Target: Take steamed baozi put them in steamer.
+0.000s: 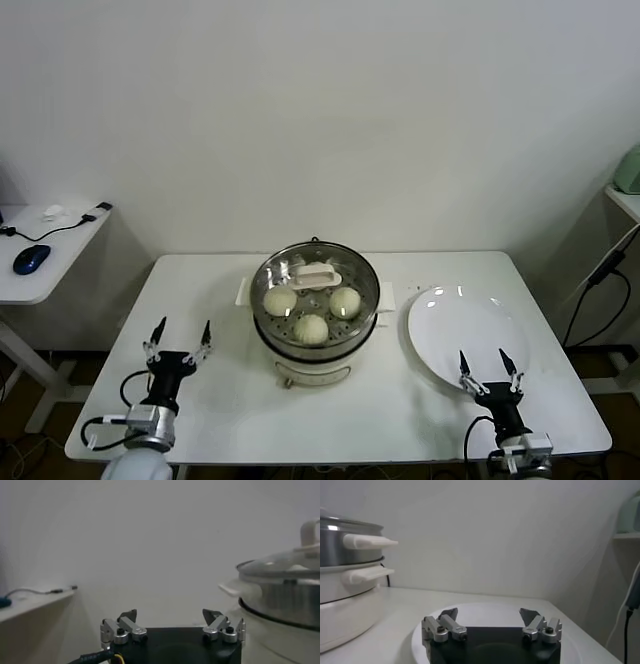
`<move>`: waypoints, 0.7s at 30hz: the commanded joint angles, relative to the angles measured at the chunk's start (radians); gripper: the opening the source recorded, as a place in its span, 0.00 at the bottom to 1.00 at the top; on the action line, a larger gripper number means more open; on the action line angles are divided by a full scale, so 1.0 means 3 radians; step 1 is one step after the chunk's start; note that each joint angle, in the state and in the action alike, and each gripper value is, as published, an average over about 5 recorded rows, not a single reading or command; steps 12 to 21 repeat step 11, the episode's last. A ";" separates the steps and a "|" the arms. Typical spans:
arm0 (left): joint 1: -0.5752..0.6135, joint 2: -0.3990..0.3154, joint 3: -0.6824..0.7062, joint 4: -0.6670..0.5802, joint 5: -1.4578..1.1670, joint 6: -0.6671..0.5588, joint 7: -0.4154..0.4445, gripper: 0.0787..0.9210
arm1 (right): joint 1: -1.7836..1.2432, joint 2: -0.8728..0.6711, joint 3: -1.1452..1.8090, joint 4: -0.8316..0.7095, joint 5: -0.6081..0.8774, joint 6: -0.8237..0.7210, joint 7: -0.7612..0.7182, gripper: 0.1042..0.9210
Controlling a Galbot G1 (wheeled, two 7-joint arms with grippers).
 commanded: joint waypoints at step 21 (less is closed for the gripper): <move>0.0142 -0.0033 0.0067 0.0203 -0.0335 -0.0296 0.0036 0.88 | 0.0017 0.0010 -0.0004 -0.0014 0.0047 0.0021 -0.0019 0.88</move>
